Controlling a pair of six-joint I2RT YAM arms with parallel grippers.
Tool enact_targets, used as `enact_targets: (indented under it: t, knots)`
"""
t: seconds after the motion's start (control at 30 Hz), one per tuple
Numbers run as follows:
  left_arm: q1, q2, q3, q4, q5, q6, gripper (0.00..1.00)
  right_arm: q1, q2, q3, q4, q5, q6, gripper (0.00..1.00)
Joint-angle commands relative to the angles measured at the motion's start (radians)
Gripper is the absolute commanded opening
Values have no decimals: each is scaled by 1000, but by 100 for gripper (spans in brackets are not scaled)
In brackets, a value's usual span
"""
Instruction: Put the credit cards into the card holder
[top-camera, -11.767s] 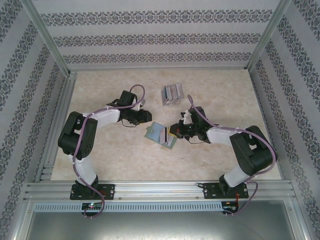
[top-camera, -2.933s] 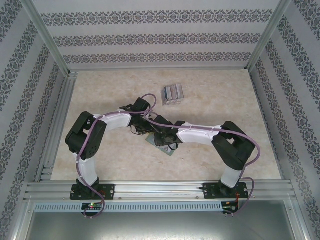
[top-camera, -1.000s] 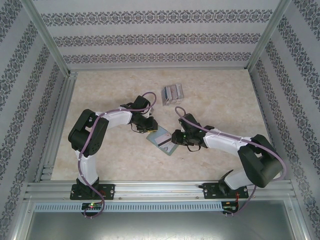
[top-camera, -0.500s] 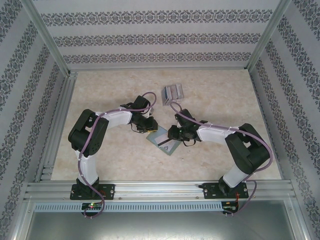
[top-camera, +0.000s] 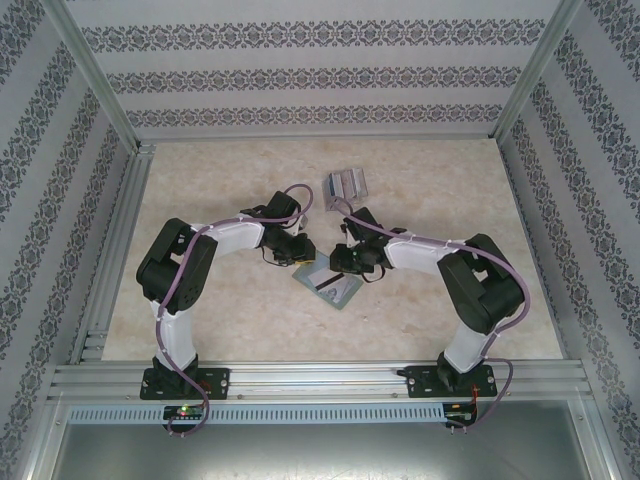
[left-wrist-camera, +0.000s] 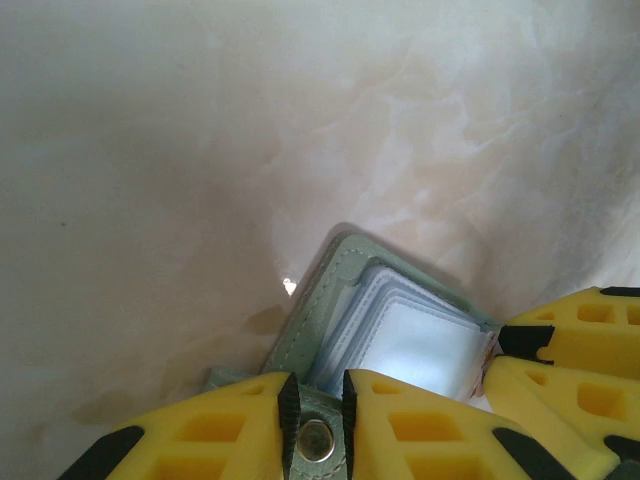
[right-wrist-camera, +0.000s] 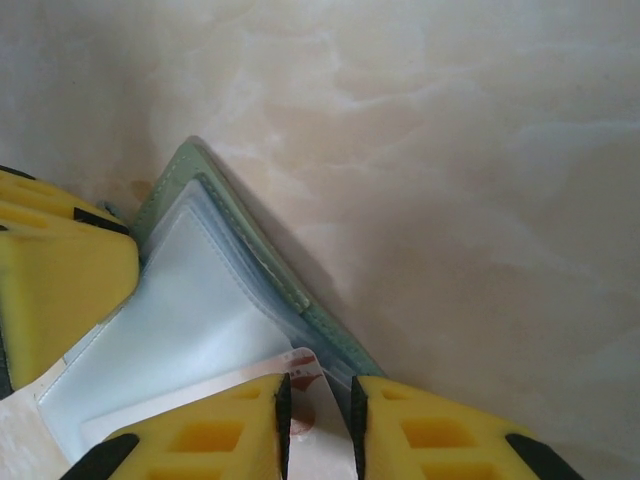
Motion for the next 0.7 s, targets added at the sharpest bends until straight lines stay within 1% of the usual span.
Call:
enact_targets:
  t: [0.0,0.2,0.3,0.37,0.5,0.6,0.67]
  knots:
    - [9,61,-27,3,-84,29,24,4,44,48,-46,-62,-100,27]
    - [8,61,-21,0,-84,28,23,35,71,163,-166,-66,-215,27]
    - [8,59,-19,-3,-85,28,23,41,93,194,-186,-59,-222,27]
    - [8,58,-16,-10,-87,30,23,42,94,198,-195,-25,-215,27]
    - [10,53,-16,-18,-97,35,23,29,42,181,-229,41,-200,26]
    - [11,56,-11,-20,-94,37,23,18,-31,160,-271,86,-196,26]
    - [12,58,-11,-23,-95,38,23,16,-94,136,-288,95,-190,27]
